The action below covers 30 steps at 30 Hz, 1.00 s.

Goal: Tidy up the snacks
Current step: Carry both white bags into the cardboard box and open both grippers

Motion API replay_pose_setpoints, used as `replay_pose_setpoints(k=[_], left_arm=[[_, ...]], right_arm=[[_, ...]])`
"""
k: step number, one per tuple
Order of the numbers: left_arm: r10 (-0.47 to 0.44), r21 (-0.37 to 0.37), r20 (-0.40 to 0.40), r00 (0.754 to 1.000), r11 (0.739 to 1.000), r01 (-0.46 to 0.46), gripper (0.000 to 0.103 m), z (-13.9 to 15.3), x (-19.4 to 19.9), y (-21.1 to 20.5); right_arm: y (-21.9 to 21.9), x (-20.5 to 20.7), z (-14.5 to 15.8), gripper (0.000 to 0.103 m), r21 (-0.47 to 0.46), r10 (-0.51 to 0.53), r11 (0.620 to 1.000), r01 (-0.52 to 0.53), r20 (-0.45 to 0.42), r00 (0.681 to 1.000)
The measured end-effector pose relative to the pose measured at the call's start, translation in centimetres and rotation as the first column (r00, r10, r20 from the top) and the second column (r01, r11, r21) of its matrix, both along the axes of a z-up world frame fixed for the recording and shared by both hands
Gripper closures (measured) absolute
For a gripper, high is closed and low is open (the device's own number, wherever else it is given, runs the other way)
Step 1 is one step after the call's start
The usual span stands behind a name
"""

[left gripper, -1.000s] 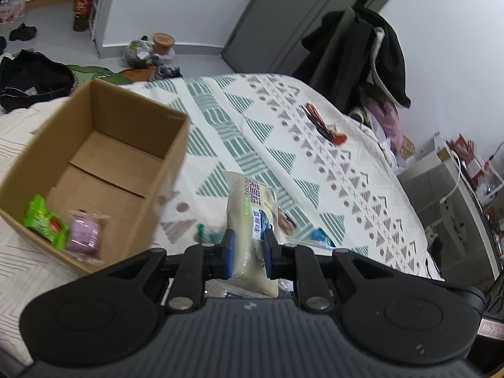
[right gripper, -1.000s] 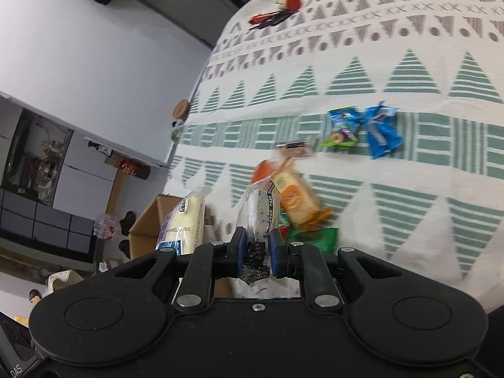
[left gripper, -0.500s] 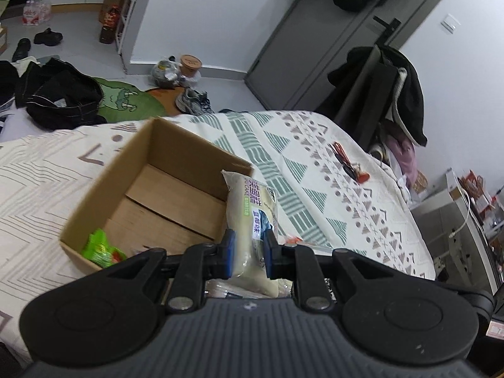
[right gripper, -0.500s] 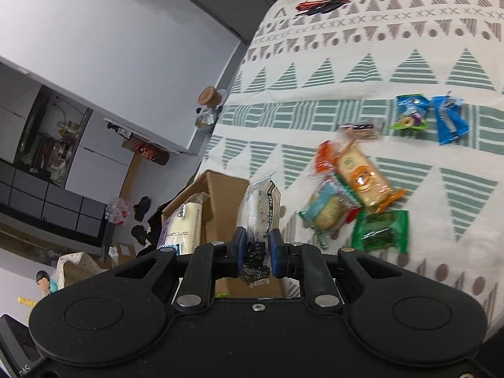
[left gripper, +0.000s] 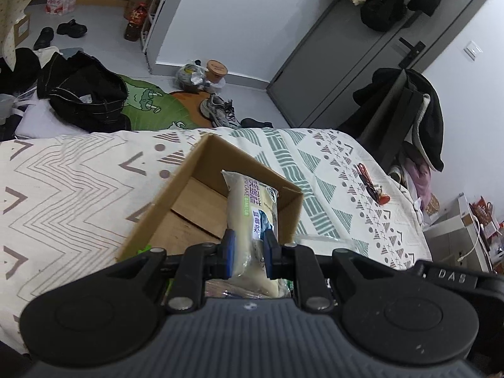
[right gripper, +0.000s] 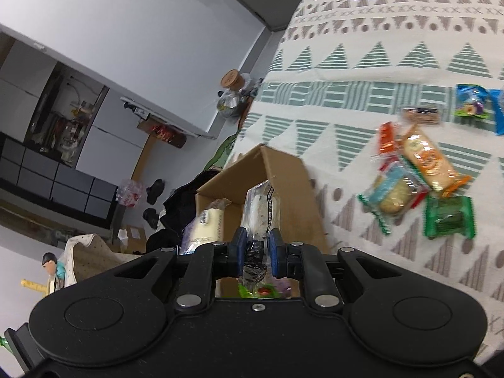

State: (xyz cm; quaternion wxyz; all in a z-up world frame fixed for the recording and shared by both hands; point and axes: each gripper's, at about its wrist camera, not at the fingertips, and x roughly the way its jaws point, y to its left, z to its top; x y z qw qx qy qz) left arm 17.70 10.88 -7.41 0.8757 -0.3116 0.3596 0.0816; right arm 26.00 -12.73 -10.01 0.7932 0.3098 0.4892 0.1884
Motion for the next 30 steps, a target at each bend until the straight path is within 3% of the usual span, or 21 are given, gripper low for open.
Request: replay_pose_setpoints(k=[3, 11, 15, 19, 22, 24, 30], left_arm=[[0.010, -0.006, -0.006, 1.000, 1.000, -0.010, 0.085, -0.2, -0.2, 0.9], [0.009, -0.018, -0.030, 1.000, 1.000, -0.009, 0.085, -1.2, -0.1, 2.1], [-0.001, -0.014, -0.041, 0.999, 1.000, 0.000, 0.085, -1.5, 0.4, 1.9], [0.010, 0.008, -0.050, 0.999, 1.000, -0.010, 0.079, -1.4, 0.8, 1.8], [0.024, 0.042, -0.068, 0.997, 0.999, -0.021, 0.064, -1.3, 0.9, 1.6], [0.032, 0.048, -0.080, 0.996, 0.998, -0.028, 0.055, -1.3, 0.9, 1.5], [0.009, 0.065, -0.098, 0.995, 0.998, -0.002, 0.046, -1.2, 0.8, 0.4]], right_arm=[[1.5, 0.1, 0.1, 0.094, -0.003, 0.026, 1.000, -0.026, 0.006, 1.000], [2.5, -0.1, -1.3, 0.089, -0.052, 0.032, 0.998, -0.034, -0.034, 0.999], [1.8, -0.5, -1.2, 0.069, -0.099, 0.014, 0.995, -0.016, -0.020, 1.000], [0.9, -1.0, -0.8, 0.037, -0.153, 0.002, 0.988, 0.000, 0.007, 1.000], [0.1, -1.4, -0.6, 0.023, -0.181, -0.003, 0.983, 0.007, 0.023, 1.000], [-0.3, -1.5, -0.6, 0.022, -0.195, -0.004, 0.981, 0.009, 0.028, 1.000], [-1.5, -2.2, -0.9, 0.018, -0.227, -0.004, 0.974, 0.011, 0.032, 0.999]])
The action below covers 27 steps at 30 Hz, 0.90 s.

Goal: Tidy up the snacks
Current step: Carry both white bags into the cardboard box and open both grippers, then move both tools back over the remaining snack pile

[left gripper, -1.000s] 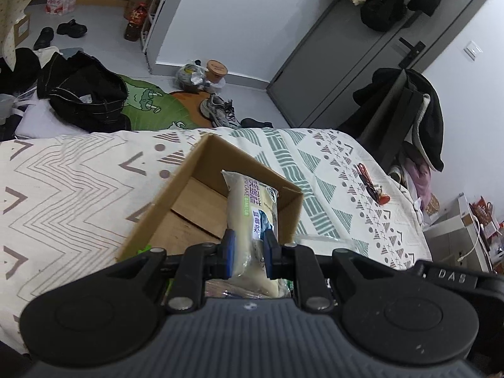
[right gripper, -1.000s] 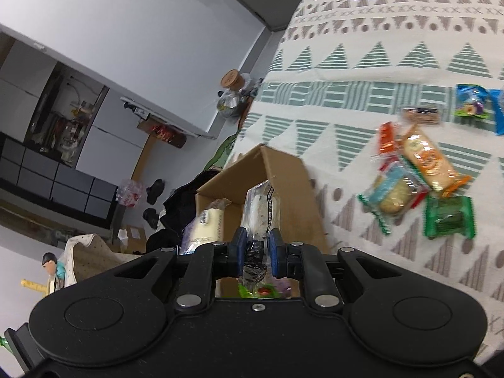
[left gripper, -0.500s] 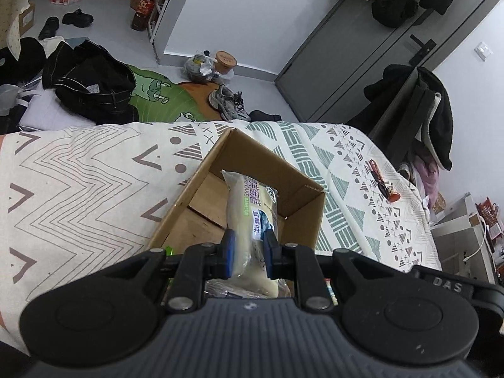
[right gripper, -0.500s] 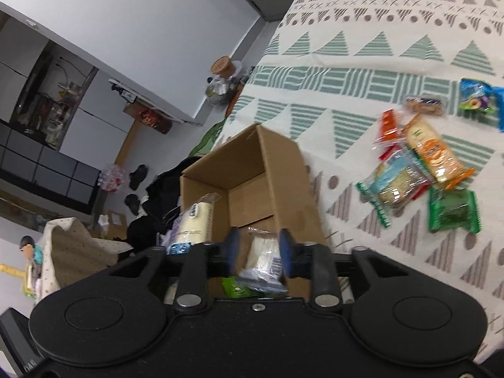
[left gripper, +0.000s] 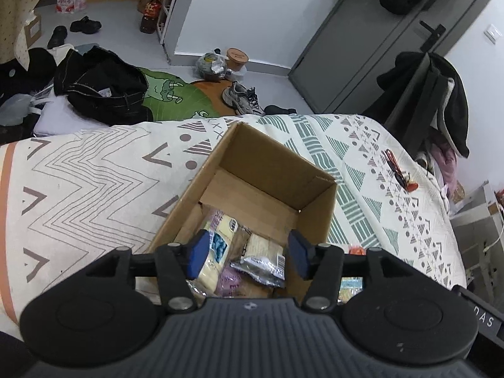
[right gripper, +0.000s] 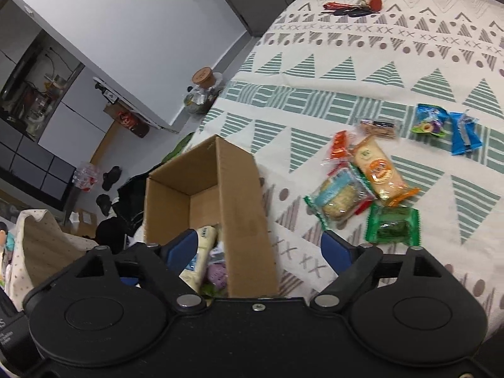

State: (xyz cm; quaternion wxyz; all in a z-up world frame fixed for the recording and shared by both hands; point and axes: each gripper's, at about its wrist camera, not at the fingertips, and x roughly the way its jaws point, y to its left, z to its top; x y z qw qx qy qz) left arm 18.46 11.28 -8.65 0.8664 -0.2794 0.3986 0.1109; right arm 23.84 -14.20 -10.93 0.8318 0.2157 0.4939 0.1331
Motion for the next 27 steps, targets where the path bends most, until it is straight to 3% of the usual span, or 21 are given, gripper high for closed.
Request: replay_pose_setpoints(k=[3, 8, 12, 15, 18, 27], left_arm=[[-0.011, 0.019, -0.013, 1.000, 1.000, 0.011, 0.036, 0.1, 0.0, -0.8], [-0.040, 0.039, -0.032, 0.999, 0.998, 0.041, 0.034, 0.3, 0.1, -2.5], [-0.070, 0.069, -0.030, 0.997, 0.995, 0.072, 0.025, 0.4, 0.0, -4.4], [-0.098, 0.075, -0.041, 0.994, 0.992, 0.101, 0.024, 0.1, 0.1, -6.2], [-0.127, 0.086, -0.050, 0.991, 0.988, 0.131, 0.023, -0.3, 0.2, -8.1], [-0.179, 0.102, -0.030, 0.983, 0.978, 0.181, 0.002, -0.7, -0.4, -12.5]], right_arm=[[-0.8, -0.4, -0.1, 0.018, -0.018, -0.012, 1.000, 0.013, 0.008, 1.000], [-2.7, -1.0, 0.0, 0.018, -0.040, -0.043, 0.998, 0.045, 0.033, 0.999], [-4.8, -1.5, 0.3, 0.018, -0.040, -0.064, 0.997, 0.066, 0.048, 0.997], [-6.8, -2.4, 0.9, 0.009, -0.056, -0.094, 0.994, 0.099, 0.081, 0.992], [-9.1, -3.1, 1.1, 0.007, -0.057, -0.141, 0.988, 0.146, 0.096, 0.985], [-13.1, -4.8, 1.5, 0.006, -0.084, -0.197, 0.974, 0.210, 0.143, 0.970]])
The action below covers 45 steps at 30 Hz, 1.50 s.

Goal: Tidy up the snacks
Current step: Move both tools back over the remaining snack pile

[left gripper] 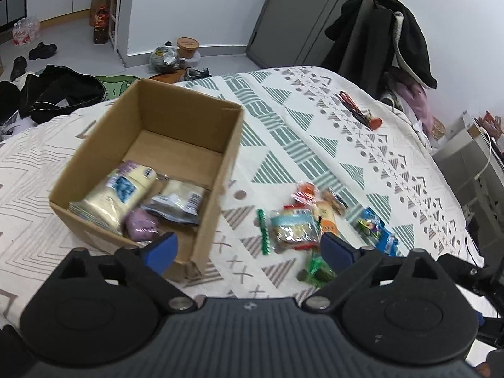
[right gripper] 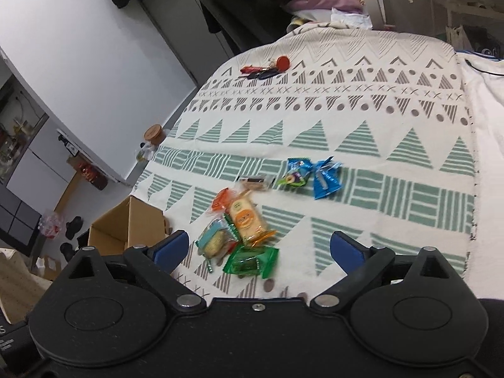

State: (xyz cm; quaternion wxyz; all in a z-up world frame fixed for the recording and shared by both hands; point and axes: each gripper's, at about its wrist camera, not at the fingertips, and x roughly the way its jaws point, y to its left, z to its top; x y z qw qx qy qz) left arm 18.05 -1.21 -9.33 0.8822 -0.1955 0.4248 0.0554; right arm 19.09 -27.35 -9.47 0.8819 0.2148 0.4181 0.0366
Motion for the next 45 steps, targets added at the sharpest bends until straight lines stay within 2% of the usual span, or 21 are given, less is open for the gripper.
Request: replay_pose_setpoints(k=[3, 6, 10, 20, 29, 41, 45], left_arm=[[-0.010, 0.016, -0.008, 1.000, 1.000, 0.010, 0.000, 0.0, 0.0, -1.0], [-0.028, -0.002, -0.011, 1.000, 1.000, 0.028, 0.000, -0.1, 0.1, -1.7], [-0.042, 0.014, -0.009, 0.999, 0.999, 0.042, 0.000, -0.1, 0.2, -3.1], [-0.051, 0.008, -0.029, 0.998, 0.999, 0.052, 0.000, -0.5, 0.6, -5.6], [-0.037, 0.030, -0.054, 0.998, 0.999, 0.038, 0.001, -1.3, 1.4, -6.4], [0.008, -0.002, -0.050, 0.999, 1.000, -0.008, 0.004, -2.7, 3.8, -6.2], [0.017, -0.027, -0.059, 0.998, 0.999, -0.019, 0.009, -3.7, 4.9, -5.8]], right_arm=[[-1.0, -0.2, 0.1, 0.006, -0.014, -0.004, 1.000, 0.004, 0.004, 1.000], [-1.7, -0.4, 0.2, 0.006, -0.041, -0.001, 0.999, 0.001, 0.011, 1.000], [-2.8, -0.7, 0.1, 0.006, -0.027, -0.003, 1.000, 0.004, 0.020, 1.000], [-5.3, -0.5, -0.7, 0.006, 0.065, -0.021, 0.998, 0.020, 0.013, 1.000], [-6.3, 0.9, -2.1, 0.006, 0.108, -0.055, 0.993, 0.057, -0.015, 0.998], [-6.2, 3.6, -5.1, 0.008, 0.198, -0.045, 0.978, 0.057, -0.060, 0.997], [-5.9, 5.0, -6.3, 0.008, 0.228, -0.033, 0.972, 0.051, -0.083, 0.996]])
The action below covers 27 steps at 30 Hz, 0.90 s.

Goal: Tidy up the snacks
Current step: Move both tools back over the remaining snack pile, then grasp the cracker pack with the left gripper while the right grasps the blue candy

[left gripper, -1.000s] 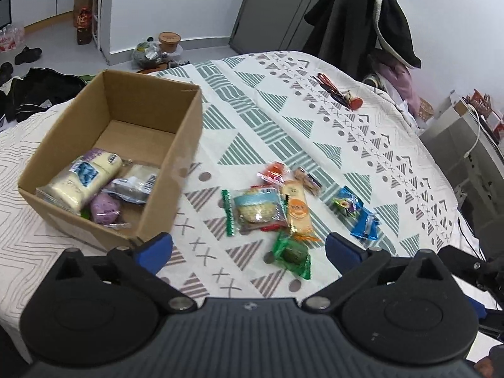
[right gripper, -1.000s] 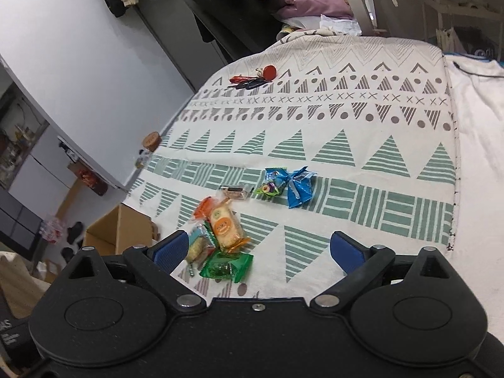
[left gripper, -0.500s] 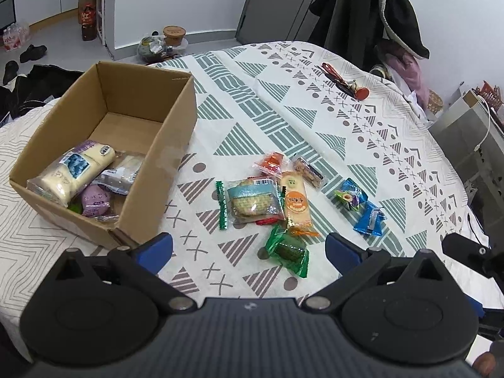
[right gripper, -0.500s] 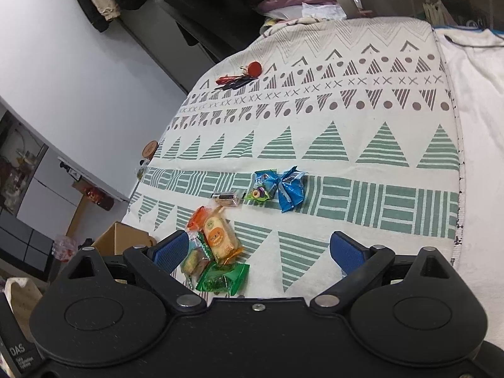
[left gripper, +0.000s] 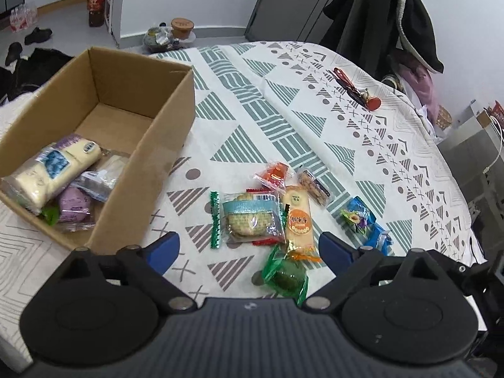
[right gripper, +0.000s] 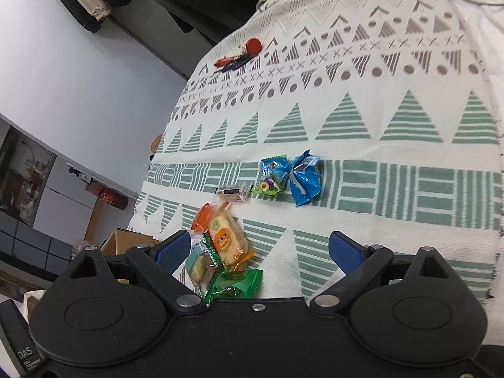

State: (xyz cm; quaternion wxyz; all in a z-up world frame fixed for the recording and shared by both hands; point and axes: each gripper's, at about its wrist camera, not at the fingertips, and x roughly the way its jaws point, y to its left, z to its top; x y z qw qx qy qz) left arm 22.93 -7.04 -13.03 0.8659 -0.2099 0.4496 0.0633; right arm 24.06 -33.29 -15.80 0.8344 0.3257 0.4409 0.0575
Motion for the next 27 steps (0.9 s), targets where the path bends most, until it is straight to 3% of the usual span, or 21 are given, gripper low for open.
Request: replay_pose_setpoints(k=[6, 12, 20, 24, 27], left_arm=[[0.005, -0.013, -0.033, 0.999, 1.000, -0.005, 0.015, -2.1, 2.2, 0.1], [-0.006, -0.030, -0.066, 0.998, 1.000, 0.004, 0.015, -4.2, 4.4, 0.0], [-0.011, -0.046, -0.106, 0.994, 0.999, 0.007, 0.016, -6.3, 6.3, 0.2], [-0.001, -0.034, -0.114, 0.994, 0.999, -0.003, 0.024, -7.0, 6.7, 0.2], [0.025, -0.009, -0.108, 0.994, 1.000, -0.026, 0.039, -7.1, 6.8, 0.2]], right_arm=[[0.6, 1.9, -2.1, 0.015, 0.004, 0.008, 1.000, -0.007, -0.054, 0.998], [0.0, 3.2, -3.0, 0.015, -0.048, -0.076, 0.996, 0.073, -0.053, 0.996], [0.5, 5.8, -4.1, 0.015, -0.201, -0.121, 0.973, 0.113, -0.029, 0.992], [1.0, 6.6, -4.6, 0.015, -0.233, -0.114, 0.966, 0.108, -0.011, 0.993], [1.6, 7.6, -4.7, 0.015, -0.273, -0.113, 0.956, 0.107, -0.007, 0.994]])
